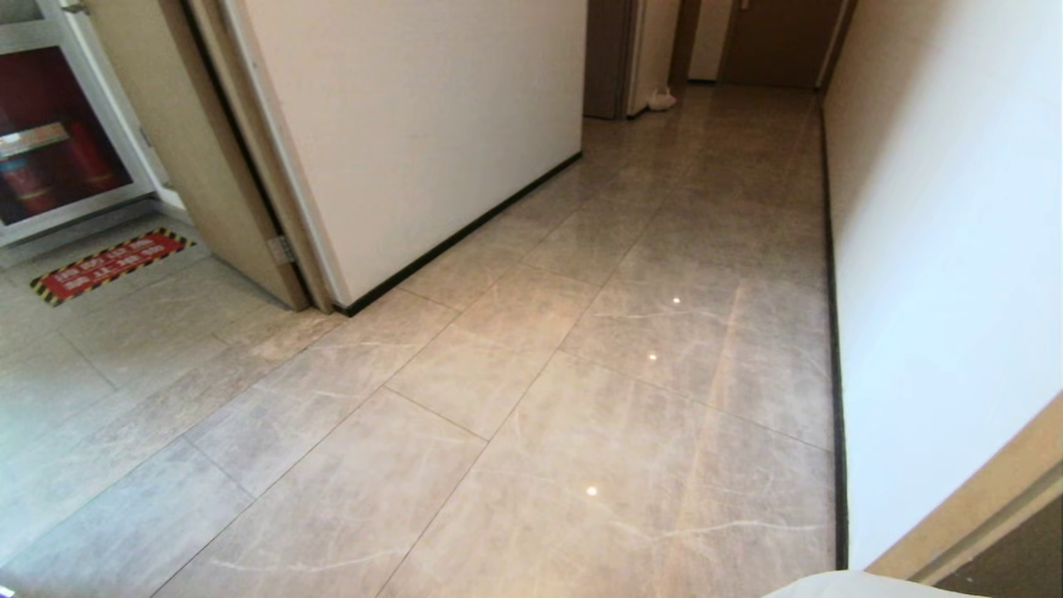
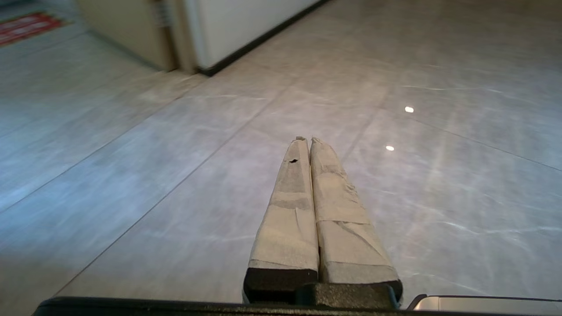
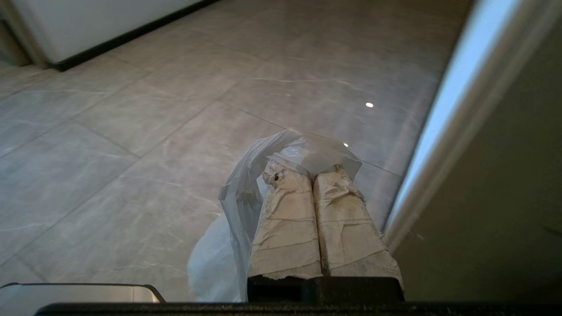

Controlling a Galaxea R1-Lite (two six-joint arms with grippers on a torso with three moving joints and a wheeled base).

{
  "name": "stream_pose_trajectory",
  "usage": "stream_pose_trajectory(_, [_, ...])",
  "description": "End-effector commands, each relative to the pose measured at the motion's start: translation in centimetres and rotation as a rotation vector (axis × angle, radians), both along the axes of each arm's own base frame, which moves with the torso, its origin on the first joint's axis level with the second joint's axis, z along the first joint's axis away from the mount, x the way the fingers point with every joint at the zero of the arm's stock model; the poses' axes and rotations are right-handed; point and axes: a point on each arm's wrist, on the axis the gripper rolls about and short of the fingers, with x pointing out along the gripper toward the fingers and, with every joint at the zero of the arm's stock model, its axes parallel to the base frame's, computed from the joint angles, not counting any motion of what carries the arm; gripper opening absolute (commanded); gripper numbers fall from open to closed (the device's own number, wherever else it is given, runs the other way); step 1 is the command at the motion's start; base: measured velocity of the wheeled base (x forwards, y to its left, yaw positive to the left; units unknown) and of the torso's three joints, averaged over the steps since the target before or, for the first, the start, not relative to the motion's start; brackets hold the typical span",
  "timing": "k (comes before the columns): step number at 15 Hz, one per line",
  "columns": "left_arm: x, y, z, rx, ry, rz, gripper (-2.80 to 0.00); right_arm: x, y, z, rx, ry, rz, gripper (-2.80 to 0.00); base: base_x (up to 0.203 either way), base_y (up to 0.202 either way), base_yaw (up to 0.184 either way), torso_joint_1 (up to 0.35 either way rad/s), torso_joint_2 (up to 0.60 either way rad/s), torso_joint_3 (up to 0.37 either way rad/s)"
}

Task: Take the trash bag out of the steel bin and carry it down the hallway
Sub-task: Put the trash bag at the door

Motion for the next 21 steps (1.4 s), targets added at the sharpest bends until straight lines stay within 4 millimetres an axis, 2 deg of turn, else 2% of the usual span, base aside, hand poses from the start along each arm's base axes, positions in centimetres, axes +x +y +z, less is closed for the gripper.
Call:
stream_pose_trajectory(1, [0.0, 0.0, 0.0, 0.0, 0.0, 0.001, -2.8, 0.0, 0.0, 0.0, -0.002, -0.001, 0.001, -2.8, 0.002, 0.011, -0.17, -0.002, 0.0, 0.002])
stream_pose_trajectory(3, [0.0, 0.0, 0.0, 0.0, 0.0, 0.001, -2.8, 0.0, 0.0, 0.0, 0.0, -0.001, 0.0, -2.8, 0.0, 0.011, -0.114, 0.004, 0.0, 0.002])
stream_pose_trajectory(21, [0.0, 0.0, 0.0, 0.0, 0.0, 0.001, -2.8, 0.0, -0.01, 0.0, 0.003, -0.001, -0.003, -2.8, 0.0, 0.0, 0.0, 0.0, 0.0, -0.017])
